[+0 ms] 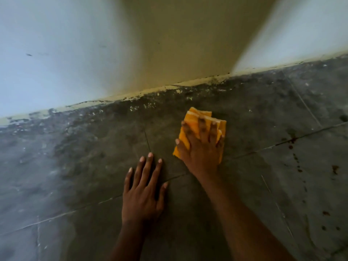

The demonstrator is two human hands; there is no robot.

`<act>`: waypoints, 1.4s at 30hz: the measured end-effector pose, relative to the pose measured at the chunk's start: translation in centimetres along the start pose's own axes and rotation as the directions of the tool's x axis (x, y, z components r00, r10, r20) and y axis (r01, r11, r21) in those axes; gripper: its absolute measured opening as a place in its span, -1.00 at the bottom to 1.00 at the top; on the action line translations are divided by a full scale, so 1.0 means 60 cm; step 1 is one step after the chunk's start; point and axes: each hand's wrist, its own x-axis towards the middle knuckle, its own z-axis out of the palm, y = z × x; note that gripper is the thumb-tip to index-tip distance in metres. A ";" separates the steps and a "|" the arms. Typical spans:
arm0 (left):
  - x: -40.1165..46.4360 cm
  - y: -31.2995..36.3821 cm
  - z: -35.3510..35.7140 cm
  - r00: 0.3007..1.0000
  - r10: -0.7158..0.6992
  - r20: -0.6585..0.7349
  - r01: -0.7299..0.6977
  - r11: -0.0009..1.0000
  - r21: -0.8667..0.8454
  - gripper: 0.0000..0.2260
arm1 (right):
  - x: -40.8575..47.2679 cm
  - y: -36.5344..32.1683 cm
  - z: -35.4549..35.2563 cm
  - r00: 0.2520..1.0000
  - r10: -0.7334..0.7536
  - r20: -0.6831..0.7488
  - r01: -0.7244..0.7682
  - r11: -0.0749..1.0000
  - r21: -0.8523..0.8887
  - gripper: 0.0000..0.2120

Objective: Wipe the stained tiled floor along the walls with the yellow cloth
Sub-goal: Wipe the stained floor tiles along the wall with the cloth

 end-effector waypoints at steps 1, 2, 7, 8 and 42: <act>0.003 -0.003 0.000 1.000 -0.002 0.003 0.002 1.000 -0.002 -0.40 | -0.013 0.022 -0.006 0.997 -0.075 0.023 0.076 0.997 -0.032 -0.37; 0.003 -0.001 0.000 1.000 -0.006 0.002 0.006 1.000 0.002 -0.40 | -0.017 0.049 -0.014 0.995 -0.086 0.047 0.088 0.995 -0.051 -0.36; 0.002 -0.002 0.006 1.000 -0.001 -0.013 0.001 1.000 -0.011 -0.41 | 0.125 0.044 -0.011 0.880 0.474 0.011 -0.472 0.874 0.118 -0.28; 0.002 -0.003 0.007 1.000 0.002 -0.012 -0.002 1.000 -0.011 -0.41 | 0.155 0.019 -0.007 0.864 0.503 0.015 -0.500 0.854 0.145 -0.28; 0.002 -0.002 -0.001 1.000 -0.008 0.015 0.008 1.000 0.006 -0.40 | 0.258 -0.049 0.003 0.967 0.254 0.026 -0.255 0.958 0.129 -0.38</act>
